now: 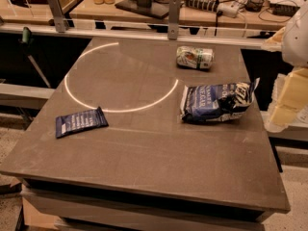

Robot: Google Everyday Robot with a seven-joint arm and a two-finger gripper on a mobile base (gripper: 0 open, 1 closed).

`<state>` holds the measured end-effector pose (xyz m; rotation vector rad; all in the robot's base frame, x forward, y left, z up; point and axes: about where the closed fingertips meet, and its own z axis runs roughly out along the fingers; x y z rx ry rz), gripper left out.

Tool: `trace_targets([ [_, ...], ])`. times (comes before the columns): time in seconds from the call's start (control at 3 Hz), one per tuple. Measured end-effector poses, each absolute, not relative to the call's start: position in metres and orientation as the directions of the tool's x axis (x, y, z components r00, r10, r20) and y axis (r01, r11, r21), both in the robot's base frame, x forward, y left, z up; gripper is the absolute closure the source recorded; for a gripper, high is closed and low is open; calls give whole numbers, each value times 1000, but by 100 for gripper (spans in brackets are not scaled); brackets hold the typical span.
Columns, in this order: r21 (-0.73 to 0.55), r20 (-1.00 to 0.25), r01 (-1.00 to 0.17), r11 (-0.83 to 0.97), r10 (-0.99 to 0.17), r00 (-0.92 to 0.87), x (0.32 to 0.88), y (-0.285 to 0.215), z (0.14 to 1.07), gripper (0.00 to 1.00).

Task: Move 7up can near rxbar blueberry

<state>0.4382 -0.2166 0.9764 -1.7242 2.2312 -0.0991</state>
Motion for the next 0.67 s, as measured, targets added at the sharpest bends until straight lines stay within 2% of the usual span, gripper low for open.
trace_targets([
  [0.33,-247,-207,-931,270,-953,-221,438,-217,976,0],
  [0.67,-245,-357,-917,316,-908,-218,468,-220,984,0],
])
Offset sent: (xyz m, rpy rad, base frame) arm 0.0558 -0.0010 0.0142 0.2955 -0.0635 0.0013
